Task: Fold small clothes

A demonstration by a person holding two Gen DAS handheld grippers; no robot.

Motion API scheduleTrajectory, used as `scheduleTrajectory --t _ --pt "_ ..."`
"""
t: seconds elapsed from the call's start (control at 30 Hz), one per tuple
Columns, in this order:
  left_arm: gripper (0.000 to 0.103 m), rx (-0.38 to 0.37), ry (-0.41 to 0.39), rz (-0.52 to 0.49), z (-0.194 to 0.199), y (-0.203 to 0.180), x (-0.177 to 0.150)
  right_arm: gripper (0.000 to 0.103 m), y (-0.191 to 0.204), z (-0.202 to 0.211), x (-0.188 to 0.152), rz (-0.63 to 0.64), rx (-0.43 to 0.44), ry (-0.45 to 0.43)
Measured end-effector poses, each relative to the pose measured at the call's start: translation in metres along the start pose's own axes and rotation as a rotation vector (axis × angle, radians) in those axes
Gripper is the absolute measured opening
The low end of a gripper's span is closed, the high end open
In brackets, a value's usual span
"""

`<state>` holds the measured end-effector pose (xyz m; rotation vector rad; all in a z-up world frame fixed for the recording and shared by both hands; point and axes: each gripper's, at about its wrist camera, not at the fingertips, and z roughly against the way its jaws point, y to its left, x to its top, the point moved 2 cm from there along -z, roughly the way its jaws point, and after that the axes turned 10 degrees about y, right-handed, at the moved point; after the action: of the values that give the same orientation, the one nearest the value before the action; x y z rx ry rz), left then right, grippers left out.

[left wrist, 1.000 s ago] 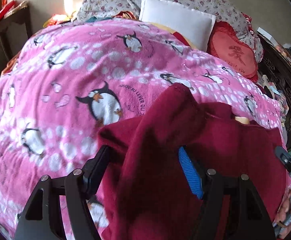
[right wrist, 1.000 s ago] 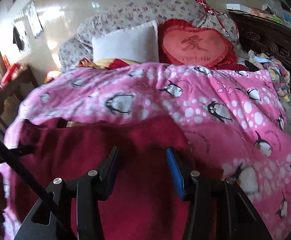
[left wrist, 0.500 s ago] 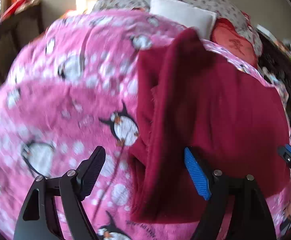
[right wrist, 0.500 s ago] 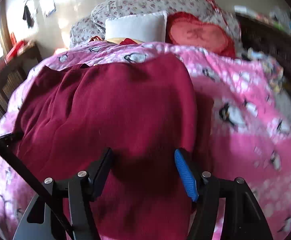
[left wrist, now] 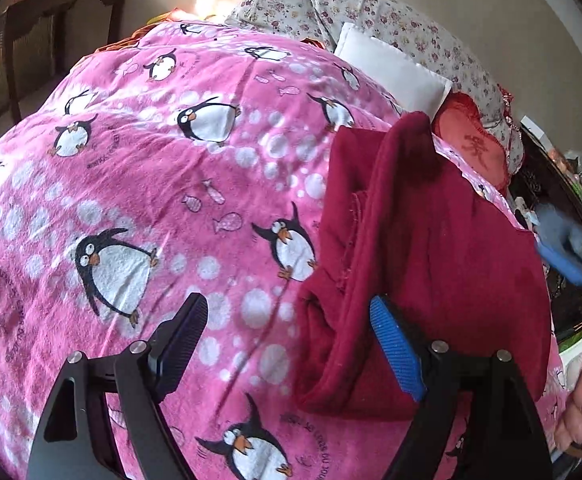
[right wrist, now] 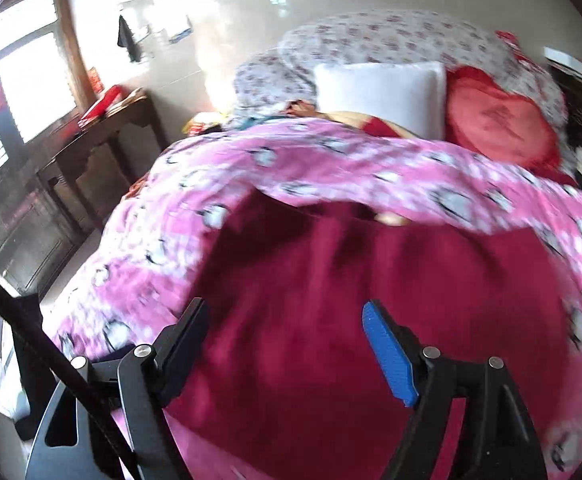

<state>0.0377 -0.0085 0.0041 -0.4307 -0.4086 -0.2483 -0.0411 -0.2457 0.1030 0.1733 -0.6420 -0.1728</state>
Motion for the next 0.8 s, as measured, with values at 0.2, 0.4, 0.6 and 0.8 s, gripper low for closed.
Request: scheduleTrajectory --t 0.2,0.4,0.6,0.8 --pt "0.084 -0.033 0.064 -0.027 -0.015 0.002 -0.001 0.081 0.050 -0.072 0.039 0.066 -0.025 0.063" --pt "0.087 -0.072 0.070 -0.007 -0.015 0.008 -0.001 0.012 0.059 -0.124 0.053 0.116 -0.132 0.142" --pt "0.087 -0.078 0.071 -0.004 -0.012 0.014 -0.005 0.010 0.077 -0.116 0.055 0.152 -0.101 0.101" --pt "0.087 -0.092 0.071 -0.011 -0.014 0.012 -0.003 0.045 0.065 -0.121 0.051 0.095 -0.013 0.119"
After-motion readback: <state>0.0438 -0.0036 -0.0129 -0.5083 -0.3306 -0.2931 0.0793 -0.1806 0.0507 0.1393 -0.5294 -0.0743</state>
